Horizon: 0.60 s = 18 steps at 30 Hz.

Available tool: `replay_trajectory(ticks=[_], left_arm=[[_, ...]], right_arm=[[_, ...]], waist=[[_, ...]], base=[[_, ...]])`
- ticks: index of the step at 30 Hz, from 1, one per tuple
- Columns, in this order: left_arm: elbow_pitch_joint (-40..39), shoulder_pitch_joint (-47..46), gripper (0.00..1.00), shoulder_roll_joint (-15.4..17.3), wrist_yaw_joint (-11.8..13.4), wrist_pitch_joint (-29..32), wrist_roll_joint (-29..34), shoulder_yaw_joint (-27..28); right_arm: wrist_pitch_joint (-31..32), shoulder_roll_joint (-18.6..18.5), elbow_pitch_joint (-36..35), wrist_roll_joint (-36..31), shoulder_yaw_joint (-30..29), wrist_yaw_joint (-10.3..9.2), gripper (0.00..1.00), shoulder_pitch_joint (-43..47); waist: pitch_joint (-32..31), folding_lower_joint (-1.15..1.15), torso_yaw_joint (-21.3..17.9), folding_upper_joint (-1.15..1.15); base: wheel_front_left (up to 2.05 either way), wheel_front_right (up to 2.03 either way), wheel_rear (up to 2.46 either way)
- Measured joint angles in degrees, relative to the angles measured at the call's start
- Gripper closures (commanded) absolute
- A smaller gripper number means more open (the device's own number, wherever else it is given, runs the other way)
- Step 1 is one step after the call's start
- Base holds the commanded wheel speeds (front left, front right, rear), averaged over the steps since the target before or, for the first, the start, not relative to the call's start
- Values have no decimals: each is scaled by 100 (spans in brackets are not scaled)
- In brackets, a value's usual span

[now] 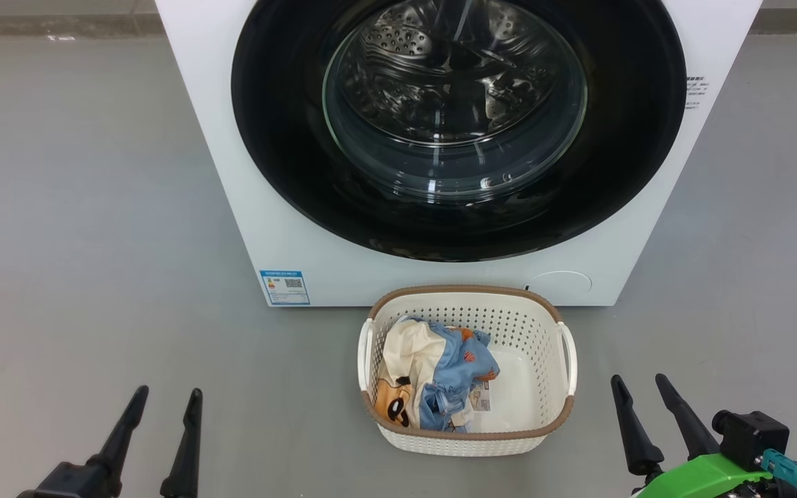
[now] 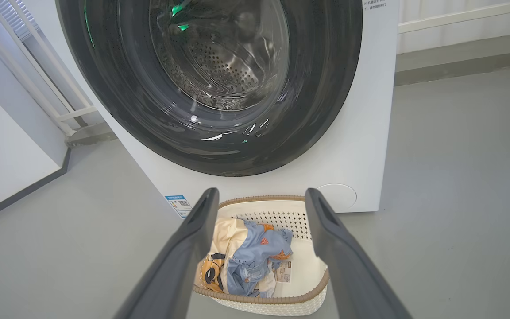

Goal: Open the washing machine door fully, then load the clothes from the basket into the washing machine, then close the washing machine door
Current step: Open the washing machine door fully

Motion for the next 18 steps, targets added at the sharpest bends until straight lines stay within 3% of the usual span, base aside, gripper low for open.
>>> replay_trajectory(ticks=[8, 18], left_arm=[[-2, 0, 0, 0, 0, 0, 138, 56], [-19, 0, 0, -5, 0, -2, 138, 74]], right_arm=[[0, 5, -19, -1, -5, 0, 0, 1], [0, 2, -22, -2, -16, 0, 0, 2]], waist=[[-2, 0, -2, 0], [-10, 0, 7, 0]], base=[[59, 59, -119], [116, 116, -233]])
